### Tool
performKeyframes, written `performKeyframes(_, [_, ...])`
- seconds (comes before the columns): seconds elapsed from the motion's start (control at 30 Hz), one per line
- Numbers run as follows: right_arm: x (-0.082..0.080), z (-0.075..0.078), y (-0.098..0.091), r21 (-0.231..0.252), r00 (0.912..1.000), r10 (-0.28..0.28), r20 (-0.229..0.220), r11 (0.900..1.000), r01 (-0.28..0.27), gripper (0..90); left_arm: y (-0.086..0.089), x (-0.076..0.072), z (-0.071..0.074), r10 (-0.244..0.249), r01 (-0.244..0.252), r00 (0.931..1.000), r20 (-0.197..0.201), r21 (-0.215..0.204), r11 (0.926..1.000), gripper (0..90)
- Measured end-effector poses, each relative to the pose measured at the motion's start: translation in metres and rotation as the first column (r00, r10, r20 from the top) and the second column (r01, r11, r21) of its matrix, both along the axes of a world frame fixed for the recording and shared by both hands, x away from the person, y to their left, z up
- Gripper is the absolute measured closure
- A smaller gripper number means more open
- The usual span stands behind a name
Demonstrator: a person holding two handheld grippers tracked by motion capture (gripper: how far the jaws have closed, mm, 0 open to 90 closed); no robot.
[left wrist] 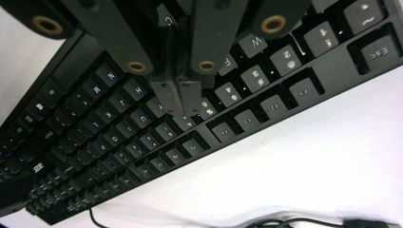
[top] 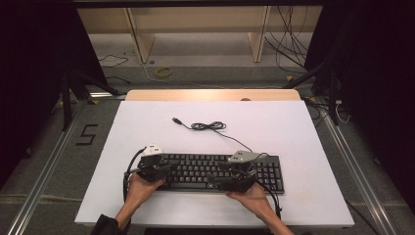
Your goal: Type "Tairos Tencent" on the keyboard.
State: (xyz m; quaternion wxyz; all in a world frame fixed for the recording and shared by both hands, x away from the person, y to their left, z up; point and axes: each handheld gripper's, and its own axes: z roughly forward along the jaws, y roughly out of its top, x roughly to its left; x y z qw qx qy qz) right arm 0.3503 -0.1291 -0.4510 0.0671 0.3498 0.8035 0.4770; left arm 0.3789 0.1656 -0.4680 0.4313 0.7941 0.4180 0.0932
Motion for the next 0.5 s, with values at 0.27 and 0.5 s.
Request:
performKeyframes(0.27, [-0.0047,-0.0001,-0.0031,0.002,1.0,0.002,0.007,1.0,-0.002,35.8,-0.0064,0.0066,-0.0041,-0.003,0.003,0.9998,-0.02,0.03,0.9996,89.4])
performKeyframes(0.5, [-0.007,-0.0004,-0.0053,0.004,1.0,0.004,0.004,1.0,-0.004,35.8,-0.0091,0.0099,-0.0075,-0.002,0.004,0.9994,-0.034,0.052,0.9986,89.4])
